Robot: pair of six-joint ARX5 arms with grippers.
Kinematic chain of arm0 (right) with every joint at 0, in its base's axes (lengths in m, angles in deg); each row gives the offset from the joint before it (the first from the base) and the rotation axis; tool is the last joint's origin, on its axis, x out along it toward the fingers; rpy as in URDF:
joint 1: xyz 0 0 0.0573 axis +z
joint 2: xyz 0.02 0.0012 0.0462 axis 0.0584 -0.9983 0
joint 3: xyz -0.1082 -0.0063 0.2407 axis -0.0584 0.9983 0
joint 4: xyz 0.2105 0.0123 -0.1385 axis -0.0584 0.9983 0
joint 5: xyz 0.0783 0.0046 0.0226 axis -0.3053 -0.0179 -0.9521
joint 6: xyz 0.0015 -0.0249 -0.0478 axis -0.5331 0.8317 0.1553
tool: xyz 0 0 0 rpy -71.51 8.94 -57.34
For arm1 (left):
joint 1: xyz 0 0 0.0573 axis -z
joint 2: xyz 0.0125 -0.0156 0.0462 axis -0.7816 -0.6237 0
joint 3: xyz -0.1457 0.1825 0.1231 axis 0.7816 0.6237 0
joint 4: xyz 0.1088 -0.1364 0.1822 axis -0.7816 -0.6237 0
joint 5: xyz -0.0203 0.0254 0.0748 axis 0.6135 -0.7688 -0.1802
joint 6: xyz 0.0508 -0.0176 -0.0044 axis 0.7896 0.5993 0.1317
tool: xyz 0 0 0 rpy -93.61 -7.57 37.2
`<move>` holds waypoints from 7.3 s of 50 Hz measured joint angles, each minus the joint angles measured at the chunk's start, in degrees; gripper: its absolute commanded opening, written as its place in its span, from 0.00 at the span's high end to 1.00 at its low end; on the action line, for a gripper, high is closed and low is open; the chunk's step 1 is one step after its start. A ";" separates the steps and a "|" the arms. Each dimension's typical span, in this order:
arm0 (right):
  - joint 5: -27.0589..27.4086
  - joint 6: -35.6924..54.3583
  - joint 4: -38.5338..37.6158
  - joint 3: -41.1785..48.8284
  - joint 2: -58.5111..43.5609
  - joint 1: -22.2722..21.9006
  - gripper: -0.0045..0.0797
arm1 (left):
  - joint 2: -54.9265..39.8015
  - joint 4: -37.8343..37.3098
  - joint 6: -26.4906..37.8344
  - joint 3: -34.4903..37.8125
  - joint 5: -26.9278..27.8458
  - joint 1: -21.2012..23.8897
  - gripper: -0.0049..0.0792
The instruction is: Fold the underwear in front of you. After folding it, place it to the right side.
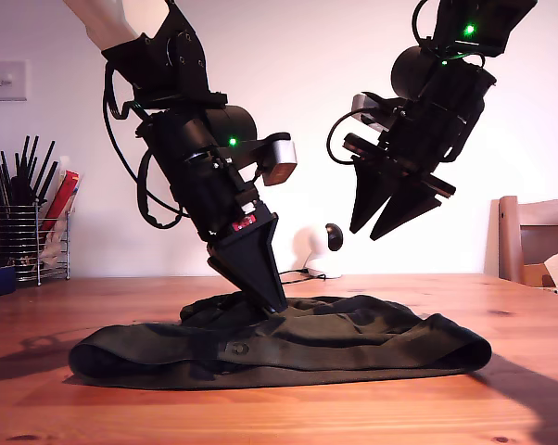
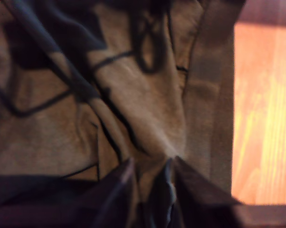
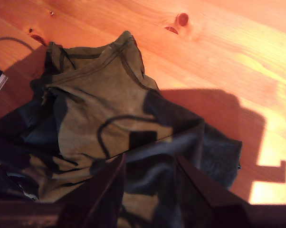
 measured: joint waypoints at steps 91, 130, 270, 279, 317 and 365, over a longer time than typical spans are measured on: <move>0.00 0.02 0.37 0.00 0.00 0.07 0.62 | -2.71 -2.91 -0.28 0.00 0.04 1.16 0.95; -0.02 0.02 0.42 0.00 0.00 0.39 0.62 | 2.14 -15.41 -4.17 -0.63 -0.57 -1.14 0.93; -4.22 0.02 -0.92 0.00 0.00 1.95 0.62 | -4.26 -1.97 -19.56 -13.99 -8.79 -16.66 0.60; -4.22 0.02 -1.22 0.00 0.00 1.95 0.62 | -4.26 -3.28 -21.81 -13.99 -5.42 -18.45 0.49; -4.22 0.02 -1.79 0.00 0.00 1.97 0.62 | -10.71 -4.94 -27.08 -13.99 0.85 -17.29 0.48; -4.22 0.02 -2.60 0.00 0.00 2.25 0.62 | -11.02 -2.16 -30.10 -16.09 1.01 -15.19 0.31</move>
